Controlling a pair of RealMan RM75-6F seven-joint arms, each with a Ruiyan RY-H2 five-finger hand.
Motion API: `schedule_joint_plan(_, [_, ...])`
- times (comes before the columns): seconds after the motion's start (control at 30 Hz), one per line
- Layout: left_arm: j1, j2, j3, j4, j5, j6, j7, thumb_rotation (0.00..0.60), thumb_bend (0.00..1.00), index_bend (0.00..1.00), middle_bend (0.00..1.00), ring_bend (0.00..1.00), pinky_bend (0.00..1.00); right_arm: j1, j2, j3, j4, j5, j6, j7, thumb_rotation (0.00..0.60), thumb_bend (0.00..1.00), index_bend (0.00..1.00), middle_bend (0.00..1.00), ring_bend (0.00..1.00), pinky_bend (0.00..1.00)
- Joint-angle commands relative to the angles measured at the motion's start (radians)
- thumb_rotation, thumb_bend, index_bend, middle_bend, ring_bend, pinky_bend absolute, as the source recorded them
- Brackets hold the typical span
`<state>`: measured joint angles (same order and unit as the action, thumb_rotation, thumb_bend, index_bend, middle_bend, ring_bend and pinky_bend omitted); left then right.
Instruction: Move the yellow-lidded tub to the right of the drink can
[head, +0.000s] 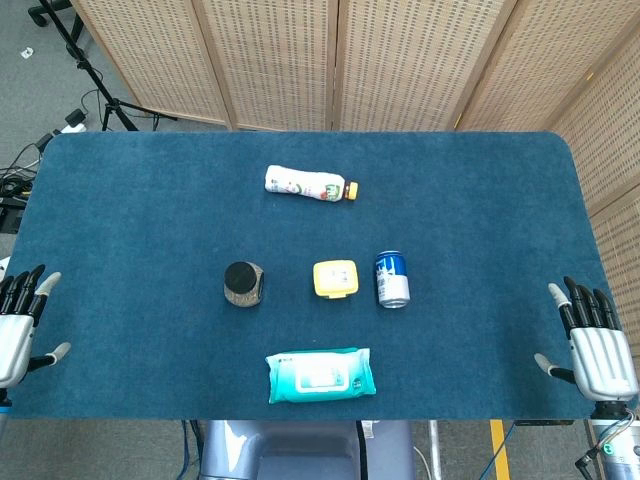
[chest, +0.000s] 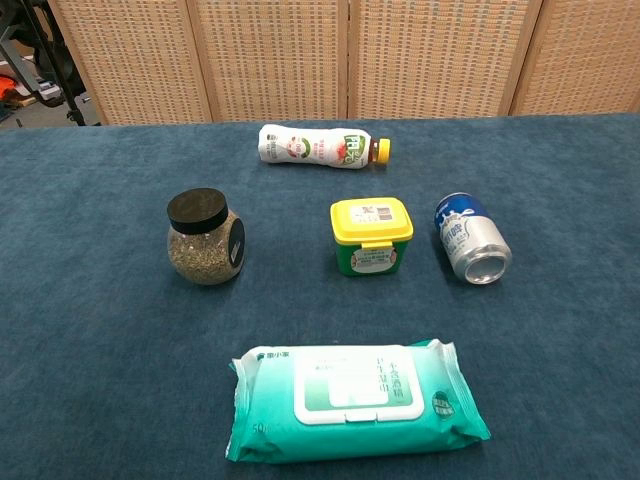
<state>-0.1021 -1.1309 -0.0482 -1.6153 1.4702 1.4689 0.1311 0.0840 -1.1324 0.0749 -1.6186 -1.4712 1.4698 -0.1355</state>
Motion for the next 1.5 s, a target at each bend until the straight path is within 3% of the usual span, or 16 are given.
schedule_joint_plan(0.03, [0.0,0.0,0.0,-0.001,-0.002,-0.001,0.001,0.6,0.0,0.0,0.0,0.0,0.0,0.001,-0.001,-0.001,0.001,0.0,-0.003,-0.003,0.6,0.0,0.0,0.0,0.0,0.0])
schedule_joint_plan(0.23, [0.001,-0.002,-0.004,0.0,-0.011,0.0,0.007,0.6,0.0,0.0,0.0,0.0,0.0,0.024,0.005,-0.005,-0.005,-0.015,-0.039,0.013,0.6,0.0,0.0,0.0,0.0,0.0])
schedule_joint_plan(0.43, [-0.007,-0.008,-0.013,0.005,-0.019,-0.006,0.009,0.6,0.0,0.0,0.0,0.0,0.0,0.131,0.018,0.029,-0.01,-0.081,-0.126,0.005,0.6,0.0,0.0,0.0,0.0,0.0])
schedule_joint_plan(0.6, [-0.011,-0.013,-0.027,0.009,-0.045,-0.01,0.015,0.6,0.0,0.0,0.0,0.0,0.0,0.304,0.04,0.097,-0.033,-0.154,-0.268,0.09,0.6,0.0,0.0,0.0,0.0,0.0])
schedule_joint_plan(0.8, [-0.018,-0.013,-0.04,0.019,-0.079,-0.031,0.006,0.6,0.0,0.0,0.0,0.0,0.0,0.474,0.032,0.16,-0.069,-0.147,-0.444,0.155,0.6,0.0,0.0,0.0,0.0,0.0])
schedule_joint_plan(1.1, [-0.028,0.0,-0.058,0.03,-0.124,-0.066,-0.034,0.6,0.0,0.0,0.0,0.0,0.0,0.676,-0.044,0.224,-0.131,0.035,-0.713,0.046,0.6,0.0,0.0,0.0,0.0,0.0])
schedule_joint_plan(1.5, [-0.033,0.014,-0.059,0.036,-0.14,-0.093,-0.072,0.6,0.0,0.0,0.0,0.0,0.0,0.86,-0.234,0.234,-0.023,0.322,-0.82,-0.19,0.6,0.0,0.0,0.0,0.0,0.0])
